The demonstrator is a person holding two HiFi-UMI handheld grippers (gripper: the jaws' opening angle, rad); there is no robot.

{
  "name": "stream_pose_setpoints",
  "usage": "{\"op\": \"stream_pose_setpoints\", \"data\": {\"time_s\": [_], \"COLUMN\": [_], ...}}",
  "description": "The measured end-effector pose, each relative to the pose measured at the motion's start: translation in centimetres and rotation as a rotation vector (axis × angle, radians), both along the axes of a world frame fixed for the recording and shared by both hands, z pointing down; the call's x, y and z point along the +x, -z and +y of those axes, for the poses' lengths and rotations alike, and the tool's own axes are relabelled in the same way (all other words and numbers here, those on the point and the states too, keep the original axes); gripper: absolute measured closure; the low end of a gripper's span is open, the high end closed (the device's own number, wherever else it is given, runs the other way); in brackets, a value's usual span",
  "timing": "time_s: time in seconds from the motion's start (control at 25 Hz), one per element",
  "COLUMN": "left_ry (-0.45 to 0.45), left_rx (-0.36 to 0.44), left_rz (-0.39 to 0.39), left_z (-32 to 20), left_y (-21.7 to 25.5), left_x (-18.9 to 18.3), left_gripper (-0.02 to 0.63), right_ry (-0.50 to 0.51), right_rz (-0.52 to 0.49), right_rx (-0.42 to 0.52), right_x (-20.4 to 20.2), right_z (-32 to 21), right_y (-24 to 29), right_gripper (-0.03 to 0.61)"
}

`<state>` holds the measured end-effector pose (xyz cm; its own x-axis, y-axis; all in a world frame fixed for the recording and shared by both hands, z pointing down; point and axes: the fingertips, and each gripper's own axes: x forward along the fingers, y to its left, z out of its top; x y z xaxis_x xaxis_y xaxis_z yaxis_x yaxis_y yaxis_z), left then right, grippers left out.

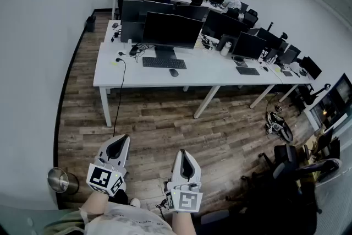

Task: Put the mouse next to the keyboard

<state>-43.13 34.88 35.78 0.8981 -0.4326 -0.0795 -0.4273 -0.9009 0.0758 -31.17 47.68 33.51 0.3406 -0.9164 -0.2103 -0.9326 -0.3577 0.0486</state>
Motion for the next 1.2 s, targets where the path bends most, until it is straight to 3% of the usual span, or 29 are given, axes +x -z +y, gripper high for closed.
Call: {"op": "stream_pose_setpoints", "data": {"time_s": [0.8,1.0,1.08,1.2], "left_ry": [-0.025,-0.044,-0.045,-0.077], "left_rx": [-0.004,-0.036,-0.070,-0.118], "left_rz": [-0.031,-0.064,-0.070,-0.036], "left_z": [1.4,-0.8,-1.9,-4.3], "left_y": [0.0,-1.4,-2.2,-2.6], "left_x": [0.9,2.3,2.8,3.6], "left_gripper": [0.603,0.603,0.601,0.572], "right_ry": [-0.007,0.065,0.095,0.108], "right_rz": [-0.023,-0.152,-0.184,-0.170], "right_rx": [-0.008,0.112,0.129,0.106], "right_x": [0.4,1.6,2.1,2.7], "right_z": [1.2,0.0,-0.8,-3.1], "right_y": [-0.9,-0.5,-0.3,-0.3], "right_gripper": [0.578,0.577,0.520,0.264]}}
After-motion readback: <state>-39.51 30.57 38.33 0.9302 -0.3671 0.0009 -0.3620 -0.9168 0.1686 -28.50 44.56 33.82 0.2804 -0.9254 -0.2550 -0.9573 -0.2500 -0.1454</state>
